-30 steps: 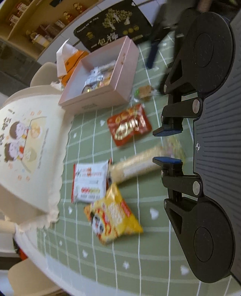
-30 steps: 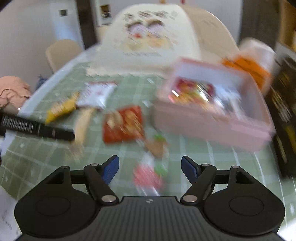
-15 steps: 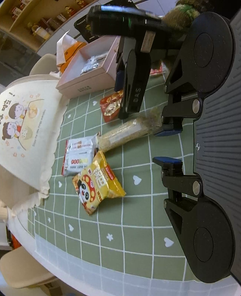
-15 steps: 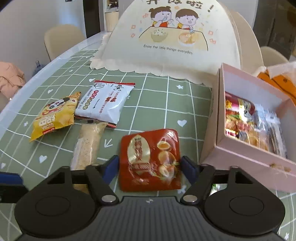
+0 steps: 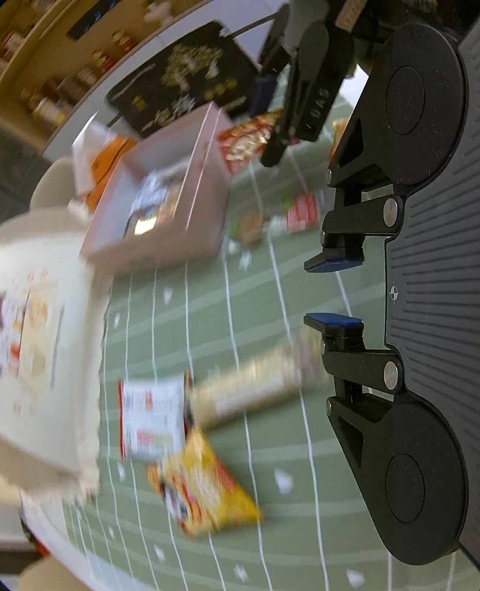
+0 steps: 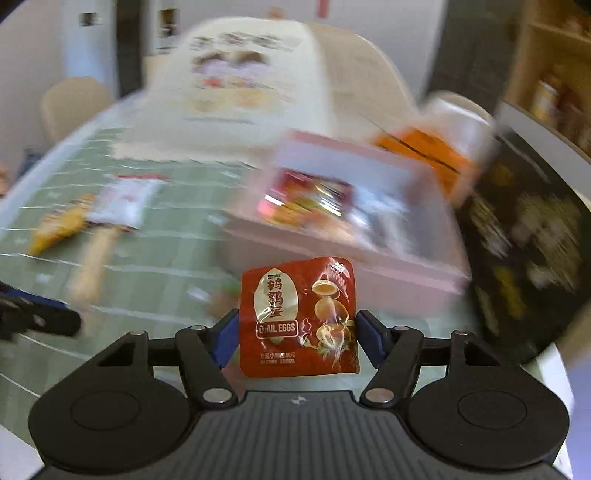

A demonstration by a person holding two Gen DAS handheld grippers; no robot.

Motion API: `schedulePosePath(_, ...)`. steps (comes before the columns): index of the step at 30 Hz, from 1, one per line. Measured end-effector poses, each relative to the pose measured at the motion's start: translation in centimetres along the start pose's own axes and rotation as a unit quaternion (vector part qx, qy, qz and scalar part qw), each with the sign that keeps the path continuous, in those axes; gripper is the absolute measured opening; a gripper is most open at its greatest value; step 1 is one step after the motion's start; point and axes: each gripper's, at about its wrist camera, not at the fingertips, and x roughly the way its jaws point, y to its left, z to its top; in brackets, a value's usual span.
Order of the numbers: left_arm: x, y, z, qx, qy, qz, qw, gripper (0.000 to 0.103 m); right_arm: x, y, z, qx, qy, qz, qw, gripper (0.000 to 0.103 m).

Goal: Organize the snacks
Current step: 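Carry the quail-egg bag toward the pink box with the right gripper while the left grasps a small clear packet, then lower the red quail-egg bag onto the table and open the right gripper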

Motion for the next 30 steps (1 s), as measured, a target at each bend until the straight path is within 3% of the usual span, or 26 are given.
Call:
schedulePosePath(5,3.9,-3.8,1.8,0.036,0.002,-0.014,0.9993,0.027,0.6,-3.9,-2.2,0.032,0.011,-0.033,0.999,0.067)
schedulePosePath(11,8.4,-6.1,4.4,0.031,-0.006,0.026,0.9992,0.027,1.7,-5.9,-3.9,0.084,0.027,-0.027,0.996,0.070)
schedulePosePath(13,9.3,-6.9,4.5,0.051,0.008,0.036,0.9980,0.033,1.7,-6.3,-4.3,0.101,0.025,-0.019,0.994,0.072)
schedulePosePath(17,9.6,-8.3,4.1,0.094,-0.004,0.043,0.9946,0.035,1.5,-6.5,-5.2,0.107,0.011,-0.021,0.994,0.082)
schedulePosePath(26,9.7,-9.6,4.2,0.121,0.011,0.046,0.9915,0.035,1.4,-6.4,-6.0,0.105,-0.005,-0.019,0.994,0.097)
schedulePosePath(30,9.1,-10.0,3.9,0.133,0.002,0.046,0.9900,0.035,1.4,-6.2,-6.4,0.104,-0.016,-0.019,0.994,0.098)
